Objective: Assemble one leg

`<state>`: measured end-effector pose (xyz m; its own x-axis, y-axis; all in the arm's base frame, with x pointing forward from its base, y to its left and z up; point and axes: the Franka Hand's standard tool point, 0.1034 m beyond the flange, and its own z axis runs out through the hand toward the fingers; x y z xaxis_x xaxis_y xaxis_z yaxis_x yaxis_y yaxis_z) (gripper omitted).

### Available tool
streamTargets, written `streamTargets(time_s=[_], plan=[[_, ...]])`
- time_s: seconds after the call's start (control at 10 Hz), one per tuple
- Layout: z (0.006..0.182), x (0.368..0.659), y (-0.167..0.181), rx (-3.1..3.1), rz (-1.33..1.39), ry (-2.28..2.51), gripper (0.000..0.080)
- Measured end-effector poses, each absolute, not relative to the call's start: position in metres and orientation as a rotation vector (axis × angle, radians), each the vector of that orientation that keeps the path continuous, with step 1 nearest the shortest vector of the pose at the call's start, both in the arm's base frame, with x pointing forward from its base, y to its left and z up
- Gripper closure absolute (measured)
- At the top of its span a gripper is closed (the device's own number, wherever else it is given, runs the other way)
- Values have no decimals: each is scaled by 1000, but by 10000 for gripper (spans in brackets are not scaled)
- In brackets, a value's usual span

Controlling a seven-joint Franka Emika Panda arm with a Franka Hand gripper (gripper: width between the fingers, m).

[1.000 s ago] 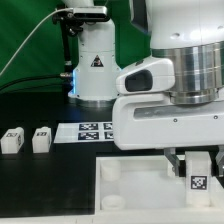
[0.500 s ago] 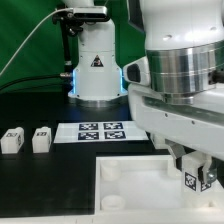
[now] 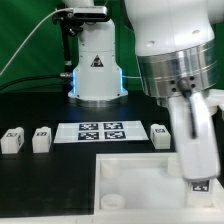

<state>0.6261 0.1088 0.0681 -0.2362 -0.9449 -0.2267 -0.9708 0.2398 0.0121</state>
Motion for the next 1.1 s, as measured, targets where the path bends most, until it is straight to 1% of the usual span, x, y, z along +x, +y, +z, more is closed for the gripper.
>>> streamTargets(time_s=[0.4,0.6,0.7,0.8,0.9,1.0,1.1], plan=[[70,628,109,-1601,217,2513,502],[69,626,109,-1621,211,2508,500],[69,626,111,-1622,207,2504,322],[72,620,119,-1636,208,2494,187],[81,617,127,-1647,211,2481,187],[92,615,136,-1660,211,2460,156],[94,609,147,-1674,245,2471,156]])
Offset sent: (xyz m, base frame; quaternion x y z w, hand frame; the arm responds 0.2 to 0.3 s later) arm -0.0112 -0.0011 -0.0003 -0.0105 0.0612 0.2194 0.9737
